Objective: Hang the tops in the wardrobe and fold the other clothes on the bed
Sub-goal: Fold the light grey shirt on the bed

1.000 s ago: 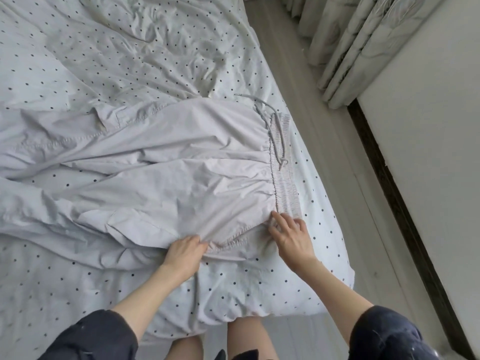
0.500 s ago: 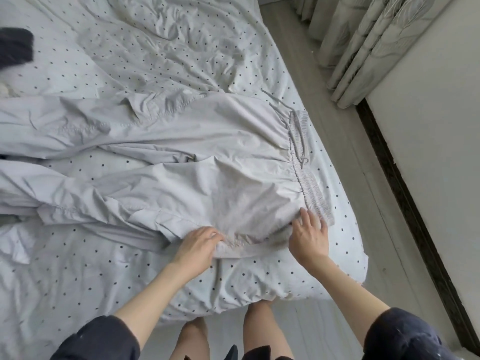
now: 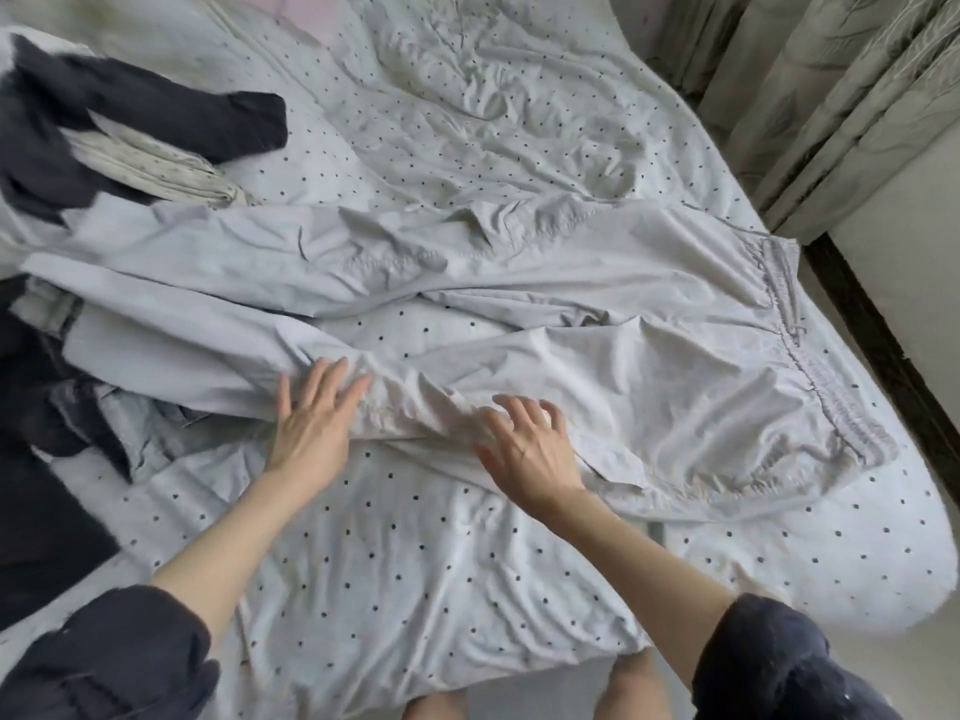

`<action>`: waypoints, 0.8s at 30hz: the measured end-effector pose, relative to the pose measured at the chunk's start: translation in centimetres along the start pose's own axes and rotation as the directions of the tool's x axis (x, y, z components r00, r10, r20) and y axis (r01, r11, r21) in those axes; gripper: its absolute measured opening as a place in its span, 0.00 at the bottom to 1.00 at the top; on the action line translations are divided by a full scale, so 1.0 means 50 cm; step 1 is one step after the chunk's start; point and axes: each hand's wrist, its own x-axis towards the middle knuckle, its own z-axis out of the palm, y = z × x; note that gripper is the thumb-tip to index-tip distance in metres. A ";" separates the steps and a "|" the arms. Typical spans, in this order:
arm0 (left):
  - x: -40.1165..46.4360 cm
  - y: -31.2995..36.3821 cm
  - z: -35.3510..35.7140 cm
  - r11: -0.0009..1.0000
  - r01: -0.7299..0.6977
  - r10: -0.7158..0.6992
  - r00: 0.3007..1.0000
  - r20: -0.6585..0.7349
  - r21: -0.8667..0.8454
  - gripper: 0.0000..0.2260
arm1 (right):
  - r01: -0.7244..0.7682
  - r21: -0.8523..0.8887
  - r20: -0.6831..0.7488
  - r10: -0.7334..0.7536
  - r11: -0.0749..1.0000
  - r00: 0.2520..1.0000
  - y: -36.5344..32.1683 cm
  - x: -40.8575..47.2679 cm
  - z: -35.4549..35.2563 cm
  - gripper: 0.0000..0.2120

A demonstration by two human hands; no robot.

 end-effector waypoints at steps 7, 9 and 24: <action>0.029 -0.157 -0.001 0.989 -0.113 0.111 0.993 0.029 0.095 0.13 | -0.173 -0.141 0.048 0.181 0.975 0.982 -0.139 0.094 0.047 0.18; -0.014 -0.176 0.002 0.989 -0.133 0.134 0.991 -0.012 0.063 0.11 | -0.152 -0.227 0.007 0.157 0.962 0.988 -0.163 0.078 0.041 0.11; -0.236 -0.220 0.060 0.996 0.089 -0.090 0.995 0.046 0.023 0.13 | 0.112 -0.258 0.377 -0.007 0.960 0.926 -0.222 0.004 0.100 0.27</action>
